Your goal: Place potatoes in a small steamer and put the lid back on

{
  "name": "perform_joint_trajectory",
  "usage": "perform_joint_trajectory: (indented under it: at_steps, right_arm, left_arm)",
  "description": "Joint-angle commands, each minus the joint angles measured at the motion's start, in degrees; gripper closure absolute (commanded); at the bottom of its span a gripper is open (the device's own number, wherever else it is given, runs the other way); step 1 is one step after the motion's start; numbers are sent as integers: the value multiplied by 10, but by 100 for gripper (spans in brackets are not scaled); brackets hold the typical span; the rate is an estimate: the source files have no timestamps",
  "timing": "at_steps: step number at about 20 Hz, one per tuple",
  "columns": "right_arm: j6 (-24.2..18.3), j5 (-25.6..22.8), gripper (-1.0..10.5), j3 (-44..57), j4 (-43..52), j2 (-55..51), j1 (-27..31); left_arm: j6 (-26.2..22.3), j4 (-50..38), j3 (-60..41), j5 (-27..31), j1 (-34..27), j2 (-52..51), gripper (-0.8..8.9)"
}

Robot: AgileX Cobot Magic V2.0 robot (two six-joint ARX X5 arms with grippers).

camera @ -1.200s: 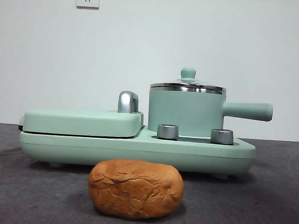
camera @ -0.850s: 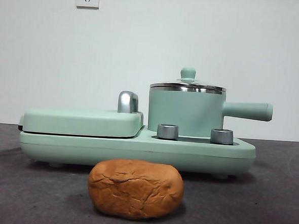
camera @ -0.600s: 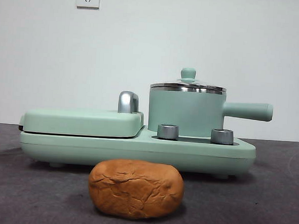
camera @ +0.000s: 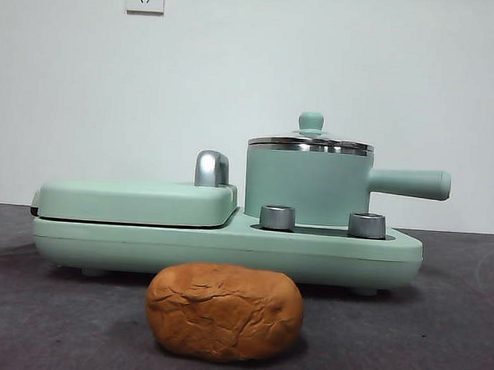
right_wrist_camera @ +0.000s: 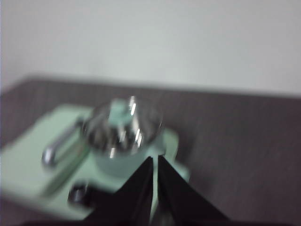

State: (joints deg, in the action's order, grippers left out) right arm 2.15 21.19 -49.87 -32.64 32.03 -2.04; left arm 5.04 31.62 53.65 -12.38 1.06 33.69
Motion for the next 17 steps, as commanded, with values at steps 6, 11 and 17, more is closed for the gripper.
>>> perform_joint_trajectory:
  at_steps: [6, 11, 17]
  right_arm:
    - [-181, 39, 934, -20, -82, 73, -37]
    - [-284, 7, 934, -20, -101, 80, -79]
    - [-344, 2, 727, -20, -115, 79, -101]
  left_arm:
    - [-171, 76, 53, -119, 35, 102, 806]
    - [-285, 120, 56, -119, 73, 129, 807]
    - [-328, 108, 56, -119, 100, 131, 637]
